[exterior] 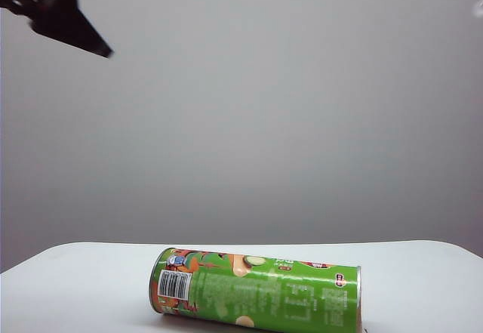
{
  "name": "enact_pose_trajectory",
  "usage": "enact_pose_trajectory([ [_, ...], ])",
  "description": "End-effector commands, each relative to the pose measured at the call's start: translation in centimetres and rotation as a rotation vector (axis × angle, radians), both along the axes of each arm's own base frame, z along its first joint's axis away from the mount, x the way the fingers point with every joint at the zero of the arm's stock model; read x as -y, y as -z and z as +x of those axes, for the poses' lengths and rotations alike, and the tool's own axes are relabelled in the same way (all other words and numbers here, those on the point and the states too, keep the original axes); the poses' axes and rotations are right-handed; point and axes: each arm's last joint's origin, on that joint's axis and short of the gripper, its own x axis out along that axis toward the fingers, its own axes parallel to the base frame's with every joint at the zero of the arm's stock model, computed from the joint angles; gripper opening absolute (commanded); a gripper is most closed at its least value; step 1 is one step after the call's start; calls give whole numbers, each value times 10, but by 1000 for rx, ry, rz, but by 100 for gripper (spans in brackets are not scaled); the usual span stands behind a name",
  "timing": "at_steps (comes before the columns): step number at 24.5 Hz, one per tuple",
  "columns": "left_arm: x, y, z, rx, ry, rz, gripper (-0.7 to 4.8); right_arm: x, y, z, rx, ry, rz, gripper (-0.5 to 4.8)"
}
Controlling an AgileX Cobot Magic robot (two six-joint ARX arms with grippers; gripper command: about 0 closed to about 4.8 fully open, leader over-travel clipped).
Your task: Pick up the green tub of chips from the desk, pull out the transparent container with the chips inside partially, and then place the chips back on the desk.
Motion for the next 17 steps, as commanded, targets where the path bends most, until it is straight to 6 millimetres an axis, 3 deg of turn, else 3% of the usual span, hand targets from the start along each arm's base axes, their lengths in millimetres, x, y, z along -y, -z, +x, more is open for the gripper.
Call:
enact_pose_trajectory([
  [1, 18, 6, 0, 58, 101, 144, -4, -4, 6, 7, -77, -90, 0, -6],
  [10, 66, 67, 22, -56, 364, 328, 27, -12, 26, 23, -259, -187, 9, -6],
  [14, 89, 91, 39, -239, 472, 407, 39, -16, 31, 27, -309, -255, 34, -6],
  [17, 105, 95, 47, -319, 508, 460, 190, -17, 33, 29, -326, -254, 32, -6],
])
